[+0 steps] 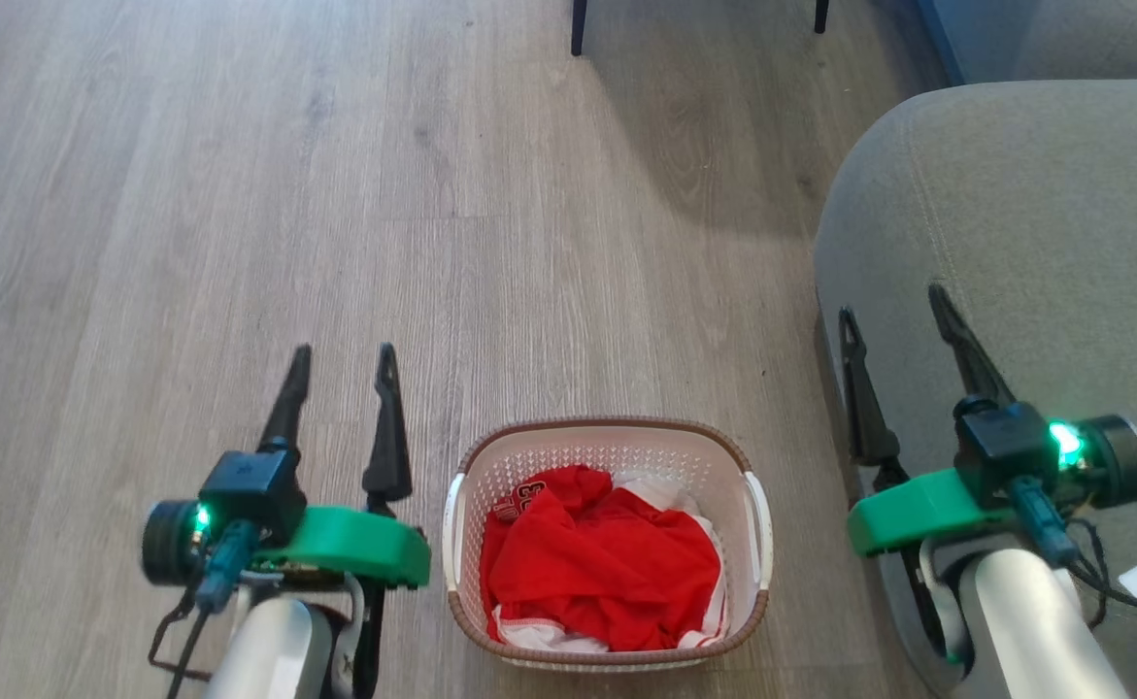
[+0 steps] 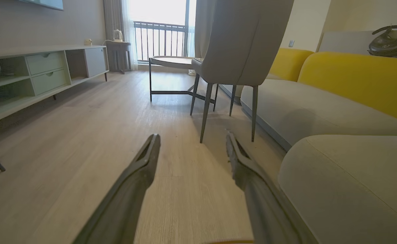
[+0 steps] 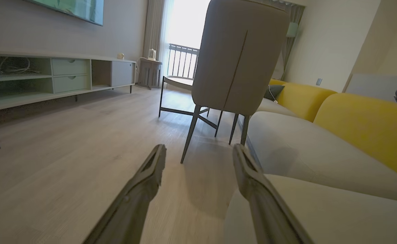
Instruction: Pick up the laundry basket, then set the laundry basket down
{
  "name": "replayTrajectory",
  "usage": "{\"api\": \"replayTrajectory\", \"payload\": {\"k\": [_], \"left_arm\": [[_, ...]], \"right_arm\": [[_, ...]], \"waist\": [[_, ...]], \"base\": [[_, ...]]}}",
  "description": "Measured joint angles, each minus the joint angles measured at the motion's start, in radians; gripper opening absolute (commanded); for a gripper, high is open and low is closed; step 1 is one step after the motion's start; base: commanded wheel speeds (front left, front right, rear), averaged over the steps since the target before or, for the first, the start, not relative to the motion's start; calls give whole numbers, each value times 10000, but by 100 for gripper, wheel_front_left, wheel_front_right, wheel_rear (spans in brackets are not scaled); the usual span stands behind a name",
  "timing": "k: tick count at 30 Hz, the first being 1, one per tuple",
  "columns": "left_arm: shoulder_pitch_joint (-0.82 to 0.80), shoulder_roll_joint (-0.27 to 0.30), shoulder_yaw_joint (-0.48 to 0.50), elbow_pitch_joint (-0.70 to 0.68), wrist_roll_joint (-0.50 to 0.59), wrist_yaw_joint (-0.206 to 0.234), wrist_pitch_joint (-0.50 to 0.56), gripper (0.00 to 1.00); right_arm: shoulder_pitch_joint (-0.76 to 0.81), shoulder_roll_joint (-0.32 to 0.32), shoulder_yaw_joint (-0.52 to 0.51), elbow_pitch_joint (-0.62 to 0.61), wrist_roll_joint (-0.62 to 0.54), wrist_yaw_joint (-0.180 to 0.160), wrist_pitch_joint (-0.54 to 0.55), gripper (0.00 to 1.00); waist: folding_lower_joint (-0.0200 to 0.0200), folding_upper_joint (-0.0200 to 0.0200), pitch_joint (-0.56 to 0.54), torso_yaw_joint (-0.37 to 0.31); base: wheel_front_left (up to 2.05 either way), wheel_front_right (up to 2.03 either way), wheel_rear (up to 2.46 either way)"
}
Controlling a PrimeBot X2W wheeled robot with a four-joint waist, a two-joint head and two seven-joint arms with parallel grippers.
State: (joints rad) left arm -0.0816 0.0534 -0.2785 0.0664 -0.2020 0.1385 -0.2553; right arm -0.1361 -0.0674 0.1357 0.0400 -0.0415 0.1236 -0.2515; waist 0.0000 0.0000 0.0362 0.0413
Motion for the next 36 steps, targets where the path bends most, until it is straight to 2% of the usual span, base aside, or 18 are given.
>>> {"api": "replayTrajectory", "payload": {"k": [8, 13, 20, 36], "left_arm": [[8, -8, -52, 1406, -1026, -865, -12, 100], [12, -10, 21, 1816, -1166, -871, -12, 100], [12, -19, 347, 1837, -1269, -732, -12, 100], [14, -27, 326, 1935, -1532, -736, -12, 100]], "right_arm": [[47, 98, -593, 1699, 644, 0, -52, 100], [38, 111, -577, 2119, 702, 0, -52, 100], [33, 115, -408, 2180, 593, 0, -52, 100], [32, 165, -336, 2215, 518, 0, -52, 100]], "waist": [[0, 0, 5, -75], [0, 0, 17, -137], [0, 0, 0, -191], [0, 0, 24, -214]], "base": [[0, 0, 0], [0, 0, 0], [0, 0, 0], [0, 0, 0]]}}
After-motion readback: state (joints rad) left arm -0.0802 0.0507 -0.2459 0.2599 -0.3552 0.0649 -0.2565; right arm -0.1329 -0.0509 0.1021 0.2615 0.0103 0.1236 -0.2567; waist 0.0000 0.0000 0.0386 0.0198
